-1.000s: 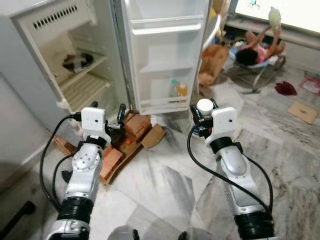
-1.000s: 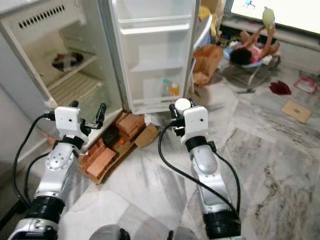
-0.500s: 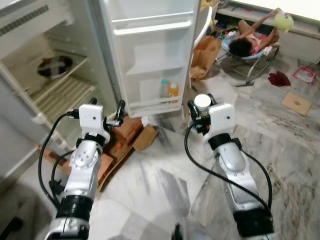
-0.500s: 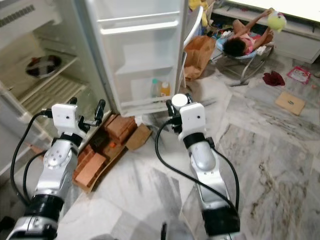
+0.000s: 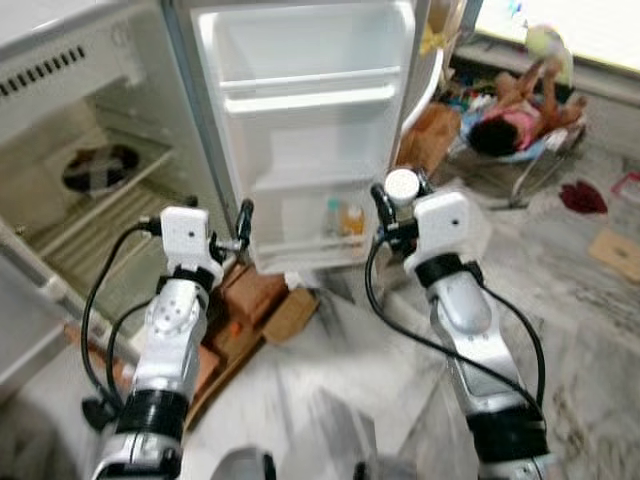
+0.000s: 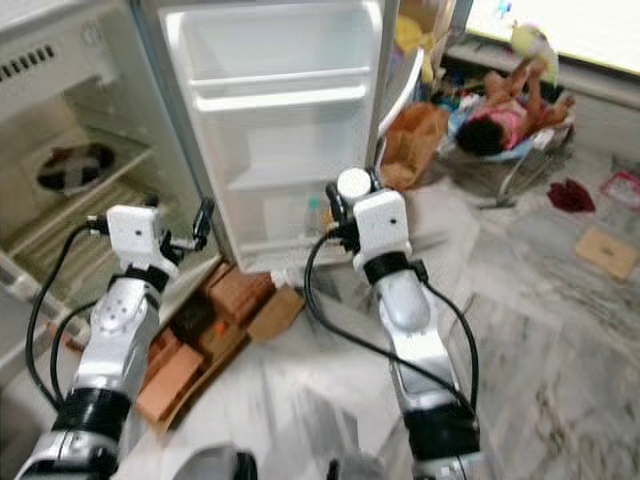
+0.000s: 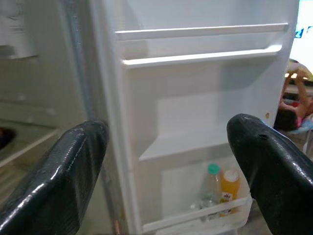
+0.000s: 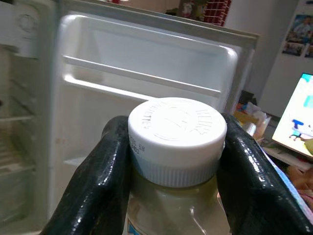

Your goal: Restocking fridge

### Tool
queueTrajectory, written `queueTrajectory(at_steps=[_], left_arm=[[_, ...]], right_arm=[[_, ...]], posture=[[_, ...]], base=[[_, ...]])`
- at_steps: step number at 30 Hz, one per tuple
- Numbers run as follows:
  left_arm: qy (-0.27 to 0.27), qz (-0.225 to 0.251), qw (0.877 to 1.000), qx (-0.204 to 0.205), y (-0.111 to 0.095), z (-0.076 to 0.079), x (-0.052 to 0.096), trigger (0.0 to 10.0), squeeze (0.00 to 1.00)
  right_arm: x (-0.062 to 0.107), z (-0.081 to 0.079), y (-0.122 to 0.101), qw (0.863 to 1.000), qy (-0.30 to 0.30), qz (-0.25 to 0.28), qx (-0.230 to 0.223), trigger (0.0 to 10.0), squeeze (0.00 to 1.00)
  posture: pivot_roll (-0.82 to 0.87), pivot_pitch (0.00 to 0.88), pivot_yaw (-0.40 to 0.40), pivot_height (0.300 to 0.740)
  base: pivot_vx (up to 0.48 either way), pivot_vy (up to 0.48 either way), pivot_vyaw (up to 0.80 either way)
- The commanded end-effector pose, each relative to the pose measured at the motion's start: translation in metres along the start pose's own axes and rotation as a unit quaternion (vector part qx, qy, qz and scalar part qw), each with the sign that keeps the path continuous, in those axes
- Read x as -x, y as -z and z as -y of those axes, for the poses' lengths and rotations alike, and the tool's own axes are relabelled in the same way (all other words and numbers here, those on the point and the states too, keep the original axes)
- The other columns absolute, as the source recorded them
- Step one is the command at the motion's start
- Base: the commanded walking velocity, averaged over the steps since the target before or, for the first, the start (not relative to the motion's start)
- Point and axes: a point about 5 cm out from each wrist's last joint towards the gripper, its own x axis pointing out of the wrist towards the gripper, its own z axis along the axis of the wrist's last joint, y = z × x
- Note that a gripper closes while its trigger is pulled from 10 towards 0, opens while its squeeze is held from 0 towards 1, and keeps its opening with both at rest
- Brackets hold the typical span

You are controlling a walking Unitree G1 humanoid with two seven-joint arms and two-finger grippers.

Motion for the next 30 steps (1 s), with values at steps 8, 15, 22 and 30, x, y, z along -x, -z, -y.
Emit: queueTrajectory(at_steps=[8, 15, 22, 30], left_arm=[[0.006, -0.009, 1.0, 0.01, 0.0, 0.008, -0.005, 10.0, 0.0], [0.021, 0.003, 1.0, -0.004, -0.002, 0.01, -0.003, 10.0, 0.0], [0.042, -0.006, 0.999, 0.002, -0.001, 0.016, -0.001, 10.0, 0.0], [0.049, -0.005, 0.999, -0.011, 0.0, 0.016, 0.001, 10.0, 0.0]], right_arm=[[0.0, 0.011, -0.005, 1.0, 0.016, 0.016, 0.013, 10.0, 0.0], [0.002, 0.007, -0.004, 1.0, 0.016, 0.013, 0.011, 10.0, 0.0], [0.002, 0.008, -0.003, 1.0, 0.019, 0.012, 0.011, 10.0, 0.0], [0.001, 0.009, -0.004, 1.0, 0.022, 0.013, 0.013, 10.0, 0.0]], posture=[[-0.05, 0.042, 0.0, 0.74], [-0.05, 0.048, 0.002, 0.74], [-0.05, 0.051, 0.003, 0.74], [-0.05, 0.05, 0.001, 0.74]], base=[[0.192, 0.393, 0.0], [0.092, 0.412, 0.0], [0.469, 0.038, 0.0], [0.478, 0.0, 0.0]])
